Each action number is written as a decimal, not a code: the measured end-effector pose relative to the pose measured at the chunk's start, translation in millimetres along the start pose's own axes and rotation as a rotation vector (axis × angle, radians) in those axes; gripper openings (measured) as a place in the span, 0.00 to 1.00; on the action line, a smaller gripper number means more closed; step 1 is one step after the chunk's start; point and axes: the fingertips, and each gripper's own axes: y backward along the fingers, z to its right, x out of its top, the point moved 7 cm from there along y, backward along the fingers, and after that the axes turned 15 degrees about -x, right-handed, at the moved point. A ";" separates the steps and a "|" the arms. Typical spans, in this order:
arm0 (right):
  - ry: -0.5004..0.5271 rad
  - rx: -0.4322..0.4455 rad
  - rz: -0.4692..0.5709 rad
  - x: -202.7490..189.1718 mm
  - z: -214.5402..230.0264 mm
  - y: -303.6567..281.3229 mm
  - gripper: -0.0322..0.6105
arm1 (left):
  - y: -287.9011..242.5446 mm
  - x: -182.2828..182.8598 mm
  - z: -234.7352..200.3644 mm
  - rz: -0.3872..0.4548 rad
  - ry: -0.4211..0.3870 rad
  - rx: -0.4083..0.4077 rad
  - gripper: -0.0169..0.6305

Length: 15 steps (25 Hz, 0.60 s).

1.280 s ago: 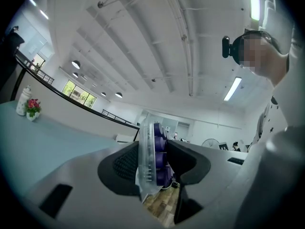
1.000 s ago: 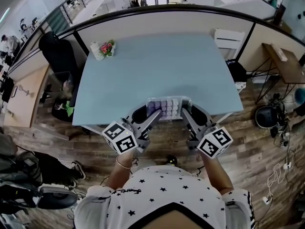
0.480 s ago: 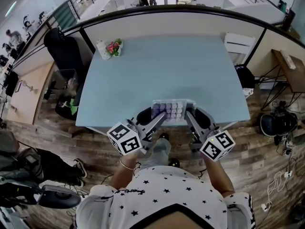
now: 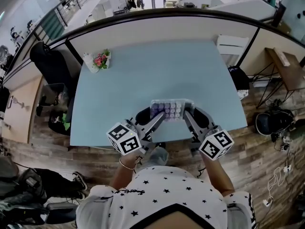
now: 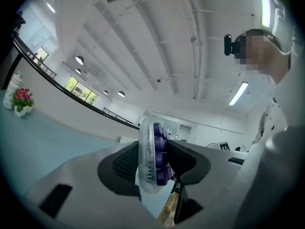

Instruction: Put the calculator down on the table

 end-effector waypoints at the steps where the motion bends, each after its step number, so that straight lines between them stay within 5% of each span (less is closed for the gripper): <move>1: 0.001 -0.006 -0.001 0.6 2.7 -6.0 0.21 | -2.4 1.7 -7.0 -0.005 0.002 -0.003 0.32; 15: -0.018 -0.105 -0.065 -8.4 40.7 -73.9 0.21 | -26.9 1.8 -94.9 -0.056 0.077 -0.019 0.32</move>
